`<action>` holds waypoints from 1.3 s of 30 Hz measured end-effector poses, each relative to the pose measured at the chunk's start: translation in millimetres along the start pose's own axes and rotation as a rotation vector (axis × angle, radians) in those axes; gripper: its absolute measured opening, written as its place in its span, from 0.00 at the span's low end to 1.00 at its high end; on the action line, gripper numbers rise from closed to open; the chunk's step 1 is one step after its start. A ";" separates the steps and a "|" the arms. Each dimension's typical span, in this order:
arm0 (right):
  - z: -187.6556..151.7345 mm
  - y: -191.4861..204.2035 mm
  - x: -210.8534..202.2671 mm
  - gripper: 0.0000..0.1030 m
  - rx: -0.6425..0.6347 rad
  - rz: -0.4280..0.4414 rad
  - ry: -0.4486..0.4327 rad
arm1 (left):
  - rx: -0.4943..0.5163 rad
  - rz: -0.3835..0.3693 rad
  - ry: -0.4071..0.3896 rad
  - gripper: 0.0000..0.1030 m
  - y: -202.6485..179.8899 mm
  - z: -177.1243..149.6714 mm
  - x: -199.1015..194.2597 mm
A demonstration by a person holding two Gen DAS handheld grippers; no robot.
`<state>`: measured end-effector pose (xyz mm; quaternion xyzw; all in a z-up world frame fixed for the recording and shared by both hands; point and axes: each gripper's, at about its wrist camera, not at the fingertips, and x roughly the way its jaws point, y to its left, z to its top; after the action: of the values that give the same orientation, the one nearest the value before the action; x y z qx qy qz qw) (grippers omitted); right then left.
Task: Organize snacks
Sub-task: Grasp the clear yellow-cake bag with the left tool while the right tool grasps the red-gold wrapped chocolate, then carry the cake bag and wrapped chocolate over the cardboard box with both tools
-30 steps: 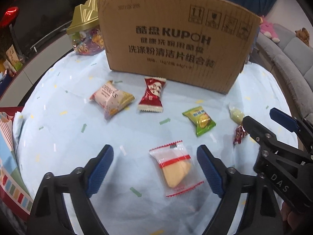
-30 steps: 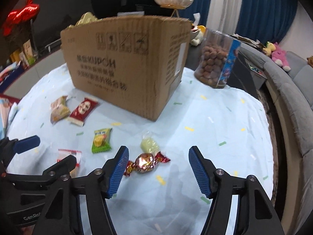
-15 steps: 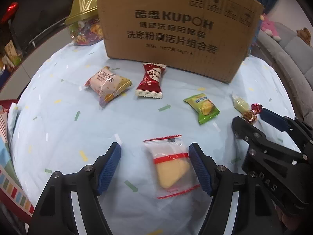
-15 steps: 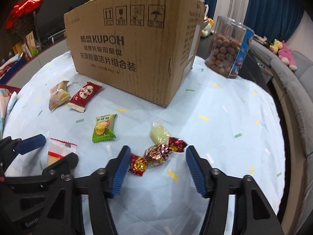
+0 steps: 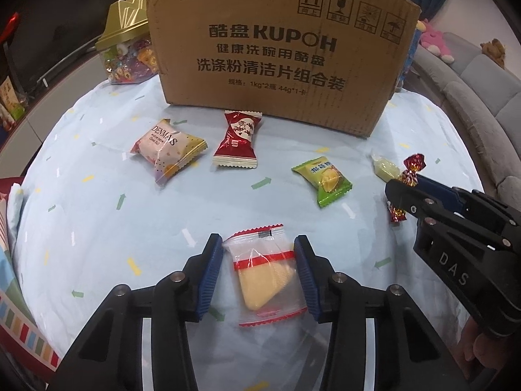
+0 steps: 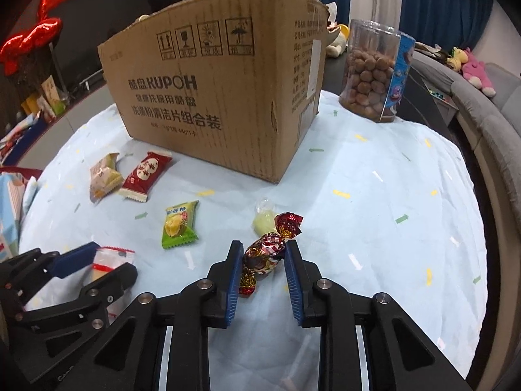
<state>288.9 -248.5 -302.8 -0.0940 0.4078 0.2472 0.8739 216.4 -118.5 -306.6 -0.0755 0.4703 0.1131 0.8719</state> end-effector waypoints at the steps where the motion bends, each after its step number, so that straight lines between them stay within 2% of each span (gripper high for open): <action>1: 0.6 0.9 -0.6 0.26 -0.002 0.000 -0.004 | 0.002 -0.002 0.000 0.40 -0.3 0.2 -0.6; 3: 2.2 1.8 -3.4 0.26 -0.004 0.000 -0.012 | 0.015 -0.003 -0.008 0.36 -1.6 1.7 -3.1; 16: 7.7 6.8 -20.0 0.27 -0.007 -0.010 -0.055 | 0.023 -0.011 -0.043 0.33 2.1 9.3 -17.2; 39: 19.8 11.3 -62.0 0.27 0.033 -0.064 -0.143 | 0.038 -0.031 -0.140 0.32 17.1 36.3 -53.8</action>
<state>262.5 -253.5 -242.4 -0.0745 0.3454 0.2185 0.9096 212.4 -100.2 -242.1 -0.0580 0.4090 0.0954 0.9057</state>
